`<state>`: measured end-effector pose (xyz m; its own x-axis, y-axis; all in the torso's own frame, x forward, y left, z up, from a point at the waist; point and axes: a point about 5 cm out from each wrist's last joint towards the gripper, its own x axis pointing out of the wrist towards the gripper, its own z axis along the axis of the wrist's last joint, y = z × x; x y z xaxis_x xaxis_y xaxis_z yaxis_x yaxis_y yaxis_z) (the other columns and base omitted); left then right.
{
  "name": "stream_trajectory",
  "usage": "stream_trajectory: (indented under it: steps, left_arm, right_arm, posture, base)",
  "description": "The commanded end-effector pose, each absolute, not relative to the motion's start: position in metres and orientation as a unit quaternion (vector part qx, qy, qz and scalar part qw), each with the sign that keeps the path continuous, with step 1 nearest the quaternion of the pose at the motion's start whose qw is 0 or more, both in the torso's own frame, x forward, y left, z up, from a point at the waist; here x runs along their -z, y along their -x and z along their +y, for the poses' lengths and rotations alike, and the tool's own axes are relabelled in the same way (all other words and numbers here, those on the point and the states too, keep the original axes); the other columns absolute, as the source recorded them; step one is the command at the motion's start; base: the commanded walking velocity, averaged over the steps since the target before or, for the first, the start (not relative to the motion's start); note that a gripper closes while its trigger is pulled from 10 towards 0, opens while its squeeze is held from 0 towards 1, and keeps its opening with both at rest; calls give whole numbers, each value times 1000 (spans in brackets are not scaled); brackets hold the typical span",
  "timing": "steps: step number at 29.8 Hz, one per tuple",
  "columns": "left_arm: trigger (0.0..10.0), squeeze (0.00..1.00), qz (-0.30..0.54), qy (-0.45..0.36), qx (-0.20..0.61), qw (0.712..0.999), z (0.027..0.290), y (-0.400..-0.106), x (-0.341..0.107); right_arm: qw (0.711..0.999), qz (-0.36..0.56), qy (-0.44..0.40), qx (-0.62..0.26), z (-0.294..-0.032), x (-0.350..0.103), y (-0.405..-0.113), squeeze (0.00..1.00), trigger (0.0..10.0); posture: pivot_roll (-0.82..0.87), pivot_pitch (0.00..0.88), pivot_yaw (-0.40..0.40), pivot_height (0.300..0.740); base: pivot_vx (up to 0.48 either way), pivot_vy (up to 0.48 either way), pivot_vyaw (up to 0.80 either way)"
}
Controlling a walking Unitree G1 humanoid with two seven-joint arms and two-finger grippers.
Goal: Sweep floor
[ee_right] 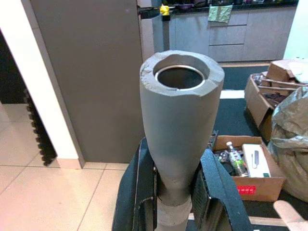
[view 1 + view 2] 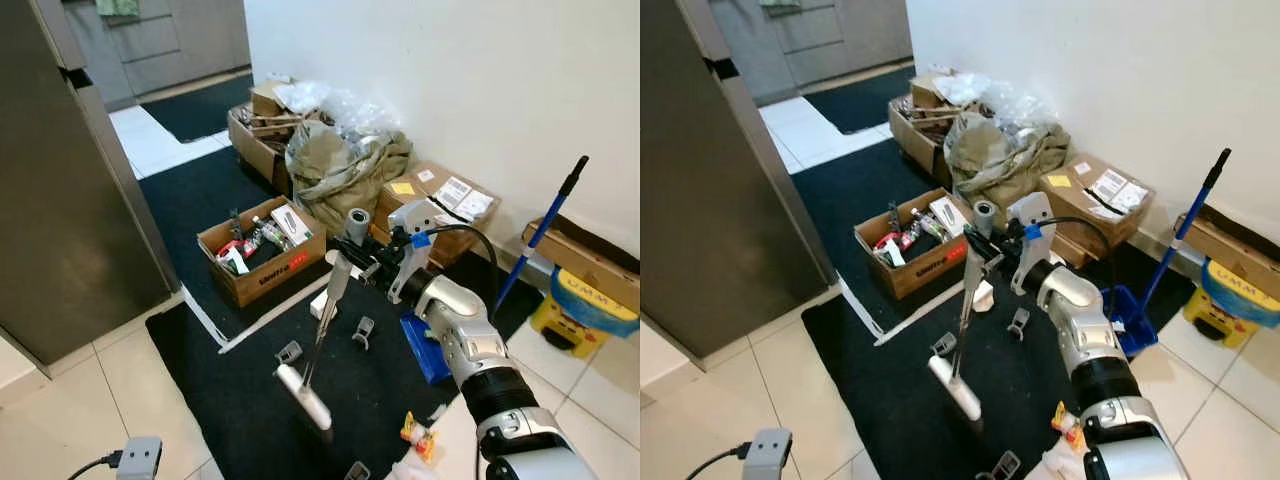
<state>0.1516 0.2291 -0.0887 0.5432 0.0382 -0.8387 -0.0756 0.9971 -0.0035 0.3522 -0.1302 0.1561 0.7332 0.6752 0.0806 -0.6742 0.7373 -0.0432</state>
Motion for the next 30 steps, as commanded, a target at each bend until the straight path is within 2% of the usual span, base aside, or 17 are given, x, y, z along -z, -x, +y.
stream_trajectory:
  steps: [1,11,21,25,30]
  left_arm:
    - [10000,0,491,14,-27,870,226,-146,92]
    - [10000,0,496,19,-23,868,216,-140,96]
    - [10000,0,501,14,-28,865,221,-135,97]
    - [10000,0,499,20,-23,866,216,-138,97]
    - [10000,0,491,27,-31,870,206,-145,96]
  right_arm:
    - [929,-59,-5,-365,-128,-162,-351,0,10000]
    - [922,-41,-1,-386,-121,-160,-349,0,10000]
    - [917,-24,15,-397,-117,-155,-347,0,10000]
    - [915,-16,19,-403,-113,-152,-345,0,10000]
    - [908,-6,24,-418,-109,-149,-342,0,10000]
  posture:
    - [-6,0,47,740]
    - [3,0,45,740]
    - [-1,3,40,740]
    - [0,5,38,740]
    - [-4,12,32,740]
  base:
    - [0,-352,0]
    - [0,-343,0]
    - [0,0,0]
    - [0,-444,0]
    - [0,0,0]
